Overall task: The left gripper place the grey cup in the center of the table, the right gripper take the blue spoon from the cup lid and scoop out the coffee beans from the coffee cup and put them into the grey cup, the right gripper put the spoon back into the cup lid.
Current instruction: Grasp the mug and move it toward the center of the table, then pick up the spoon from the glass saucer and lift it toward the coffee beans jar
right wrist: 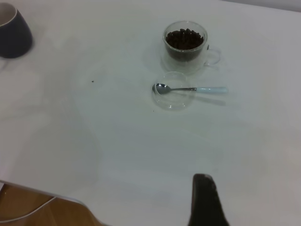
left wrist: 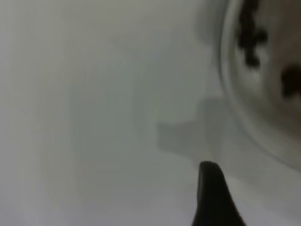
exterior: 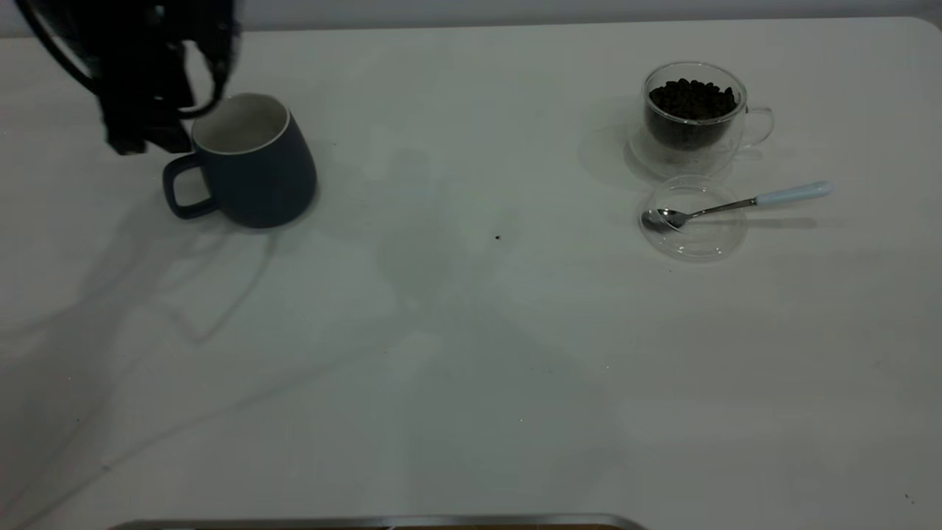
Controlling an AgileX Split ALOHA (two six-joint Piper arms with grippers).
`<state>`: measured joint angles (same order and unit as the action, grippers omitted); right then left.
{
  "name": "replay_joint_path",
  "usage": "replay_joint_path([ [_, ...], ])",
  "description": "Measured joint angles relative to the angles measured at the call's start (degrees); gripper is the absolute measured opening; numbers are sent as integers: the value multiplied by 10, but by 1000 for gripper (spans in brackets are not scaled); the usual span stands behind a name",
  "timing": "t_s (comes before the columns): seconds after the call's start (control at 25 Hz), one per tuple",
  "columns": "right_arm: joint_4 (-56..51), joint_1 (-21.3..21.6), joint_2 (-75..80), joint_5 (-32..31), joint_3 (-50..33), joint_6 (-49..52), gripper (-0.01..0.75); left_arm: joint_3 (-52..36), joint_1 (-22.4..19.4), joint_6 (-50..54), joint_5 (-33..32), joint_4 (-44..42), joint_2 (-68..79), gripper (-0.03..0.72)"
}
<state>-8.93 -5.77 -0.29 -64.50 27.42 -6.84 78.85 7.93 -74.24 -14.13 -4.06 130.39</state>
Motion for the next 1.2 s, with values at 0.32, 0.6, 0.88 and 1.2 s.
replay_joint_path([
  [0.32,0,0,0,0,0,0,523,0,63,0,22,-1,11,514],
  [0.6,0,0,0,0,0,0,523,0,134,14,59,-1,11,514],
  [0.88,0,0,0,0,0,0,523,0,184,16,84,0,10,514],
  [1.2,0,0,0,0,0,0,523,0,186,110,-35,0,-145,514],
])
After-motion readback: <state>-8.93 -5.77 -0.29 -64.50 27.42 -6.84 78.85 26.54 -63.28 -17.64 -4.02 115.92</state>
